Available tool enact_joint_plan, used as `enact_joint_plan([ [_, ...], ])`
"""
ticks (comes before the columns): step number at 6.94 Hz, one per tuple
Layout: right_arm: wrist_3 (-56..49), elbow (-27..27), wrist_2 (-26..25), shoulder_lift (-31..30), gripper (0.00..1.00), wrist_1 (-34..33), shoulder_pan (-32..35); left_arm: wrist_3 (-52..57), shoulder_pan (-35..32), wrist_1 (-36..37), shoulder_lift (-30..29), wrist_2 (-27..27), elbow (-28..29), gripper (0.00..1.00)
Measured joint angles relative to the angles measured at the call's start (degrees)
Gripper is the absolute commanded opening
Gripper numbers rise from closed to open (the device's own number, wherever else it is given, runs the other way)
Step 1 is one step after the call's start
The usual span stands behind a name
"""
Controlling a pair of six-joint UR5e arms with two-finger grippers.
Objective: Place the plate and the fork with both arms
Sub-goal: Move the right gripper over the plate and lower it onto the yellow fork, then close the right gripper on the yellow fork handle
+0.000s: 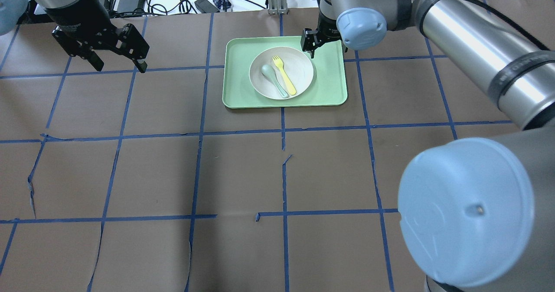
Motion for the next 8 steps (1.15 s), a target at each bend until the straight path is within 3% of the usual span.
enact_joint_plan([
  [2, 3.4, -6.0, 0.2, 7.0, 0.65, -2.6, 3.1, -0.4, -1.4, 0.8, 0.7, 0.2, -1.7, 1.00],
  [8, 4.2, -5.0, 0.7, 10.4, 0.56, -5.7, 6.4, -0.5, -2.2, 8.0, 2.6, 0.0, -8.4, 1.00],
])
